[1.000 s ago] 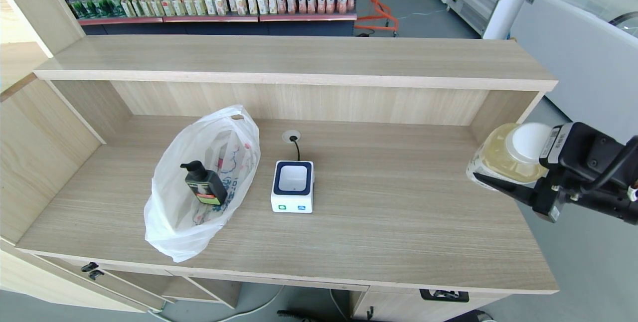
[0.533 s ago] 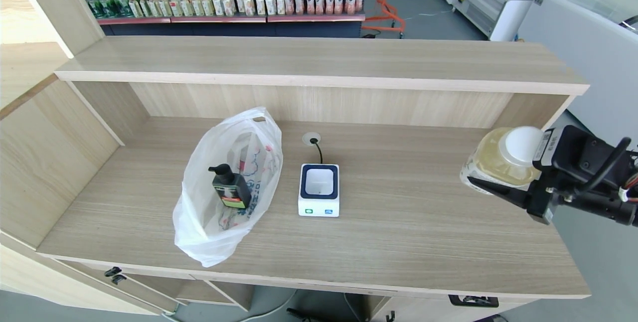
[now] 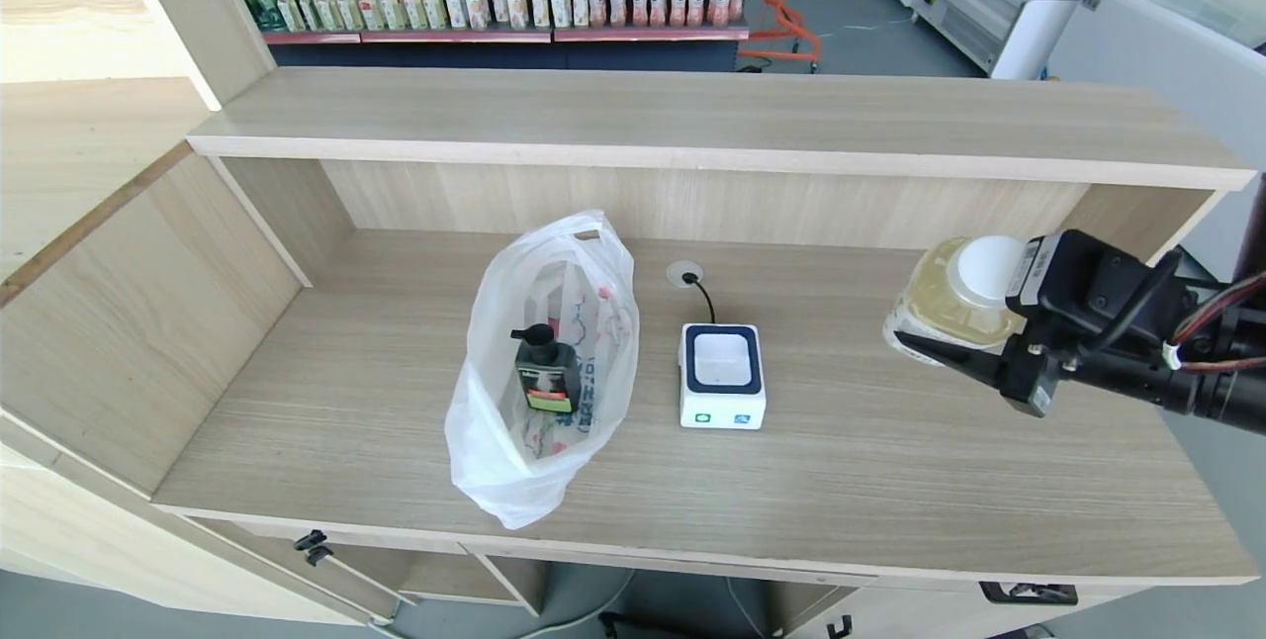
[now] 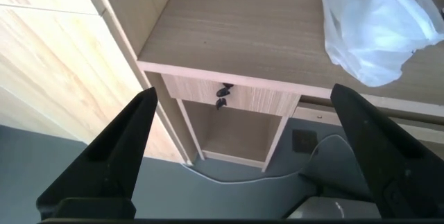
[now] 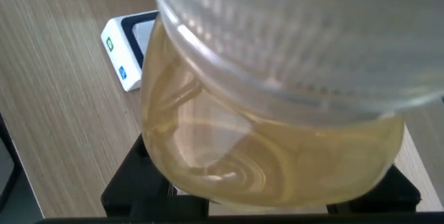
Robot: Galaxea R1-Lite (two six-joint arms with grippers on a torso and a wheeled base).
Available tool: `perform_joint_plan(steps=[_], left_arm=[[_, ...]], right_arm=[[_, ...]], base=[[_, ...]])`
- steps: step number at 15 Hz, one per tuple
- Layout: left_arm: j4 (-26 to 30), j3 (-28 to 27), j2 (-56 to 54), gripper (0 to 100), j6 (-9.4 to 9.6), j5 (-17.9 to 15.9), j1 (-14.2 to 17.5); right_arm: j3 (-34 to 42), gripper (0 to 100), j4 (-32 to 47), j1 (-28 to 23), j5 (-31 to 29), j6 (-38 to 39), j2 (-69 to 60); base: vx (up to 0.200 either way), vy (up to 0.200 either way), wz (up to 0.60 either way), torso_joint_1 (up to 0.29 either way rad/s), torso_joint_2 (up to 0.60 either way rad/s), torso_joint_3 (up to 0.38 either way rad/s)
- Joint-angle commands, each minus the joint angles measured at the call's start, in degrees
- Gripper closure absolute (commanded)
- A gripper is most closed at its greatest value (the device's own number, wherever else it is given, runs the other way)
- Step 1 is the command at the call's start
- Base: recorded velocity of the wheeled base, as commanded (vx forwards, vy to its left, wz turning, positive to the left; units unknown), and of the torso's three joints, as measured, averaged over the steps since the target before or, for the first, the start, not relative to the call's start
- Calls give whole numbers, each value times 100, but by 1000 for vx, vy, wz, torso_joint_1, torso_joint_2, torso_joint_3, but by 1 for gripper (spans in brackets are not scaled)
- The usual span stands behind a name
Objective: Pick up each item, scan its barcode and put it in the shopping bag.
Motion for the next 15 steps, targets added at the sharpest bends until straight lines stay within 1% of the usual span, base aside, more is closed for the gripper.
perform_joint_plan(steps=[1,4,8,13,15], left_arm=[[1,0,-2,0,4,1,0],[1,0,-2,0,4,1,0],[1,0,-2,0,22,1,0],[1,0,-2,0,4,1,0],[1,0,-2,0,4,1,0]], right_arm=[[-56,100,-71,24,1,-2,287],[-74,100,-71,24,10,7,357],[-38,100,-71,7,406,7,498],[-65,100,-80,-2,907,25,885],[-56,100,-80,-11,1293,16,1104]], base=[[0,0,0,0,0,0],[0,0,0,0,0,0],[200,0,0,-5,0,4],[0,0,0,0,0,0],[0,0,0,0,0,0]])
